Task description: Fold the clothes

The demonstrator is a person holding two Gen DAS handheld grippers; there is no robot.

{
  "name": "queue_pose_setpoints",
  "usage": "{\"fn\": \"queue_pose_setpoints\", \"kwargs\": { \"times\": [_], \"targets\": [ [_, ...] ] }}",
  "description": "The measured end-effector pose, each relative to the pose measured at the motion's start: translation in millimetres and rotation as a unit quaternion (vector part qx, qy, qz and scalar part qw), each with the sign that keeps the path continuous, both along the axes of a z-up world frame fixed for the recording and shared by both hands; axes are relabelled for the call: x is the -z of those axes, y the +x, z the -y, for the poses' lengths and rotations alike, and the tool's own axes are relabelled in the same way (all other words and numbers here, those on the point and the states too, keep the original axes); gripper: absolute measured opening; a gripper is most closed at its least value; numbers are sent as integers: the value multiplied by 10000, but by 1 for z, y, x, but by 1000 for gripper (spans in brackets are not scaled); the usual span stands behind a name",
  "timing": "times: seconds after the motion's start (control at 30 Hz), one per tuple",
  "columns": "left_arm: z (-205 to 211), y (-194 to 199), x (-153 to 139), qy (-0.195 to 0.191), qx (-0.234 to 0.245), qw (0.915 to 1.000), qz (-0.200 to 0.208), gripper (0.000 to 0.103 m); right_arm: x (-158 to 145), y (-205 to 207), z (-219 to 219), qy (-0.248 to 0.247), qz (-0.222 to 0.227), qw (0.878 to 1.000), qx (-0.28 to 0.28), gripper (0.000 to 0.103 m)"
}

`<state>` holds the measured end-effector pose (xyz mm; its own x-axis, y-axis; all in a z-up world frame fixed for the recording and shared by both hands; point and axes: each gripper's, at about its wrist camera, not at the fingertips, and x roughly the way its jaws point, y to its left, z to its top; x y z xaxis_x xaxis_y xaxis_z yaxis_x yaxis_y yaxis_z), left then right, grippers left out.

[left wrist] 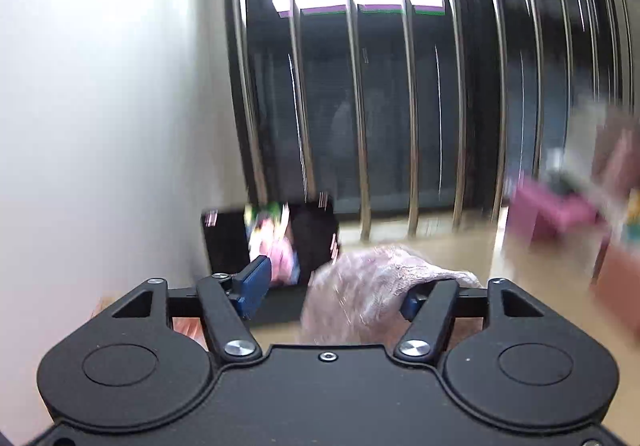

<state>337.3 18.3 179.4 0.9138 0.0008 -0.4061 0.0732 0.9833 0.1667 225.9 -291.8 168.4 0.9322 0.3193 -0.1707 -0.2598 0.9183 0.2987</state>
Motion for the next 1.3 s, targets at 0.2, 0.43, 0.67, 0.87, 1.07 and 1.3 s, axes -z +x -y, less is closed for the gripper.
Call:
{"fn": "queue_pose_setpoints", "kwargs": {
  "times": [0.2, 0.43, 0.67, 0.87, 1.07, 1.3],
  "targets": [
    [-29, -58, 147, -531, 419, 9896, -1270, 20, 123, -24, -12, -917, -1512, 9832, -446, 28],
    [-56, -113, 203, -608, 99, 9874, -1460, 69, 180, -43, -19, -898, -2241, 9680, -691, 45],
    [-14, -100, 165, -776, 504, 9925, -805, 103, 199, -80, -28, 583, -2256, 9705, -615, 52],
    [30, -13, 186, -1265, -782, 9710, -1873, 100, 206, -121, -23, 552, -2386, 9689, -343, 52],
    [3, -3, 205, -2392, -1115, 9408, -2125, 19, 193, -160, 17, 946, -2050, 9742, 58, 52],
    [-51, -86, 177, -2414, -320, 9572, -1565, 8, 199, -154, 16, 761, -2086, 9750, -74, 52]
  ]
}}
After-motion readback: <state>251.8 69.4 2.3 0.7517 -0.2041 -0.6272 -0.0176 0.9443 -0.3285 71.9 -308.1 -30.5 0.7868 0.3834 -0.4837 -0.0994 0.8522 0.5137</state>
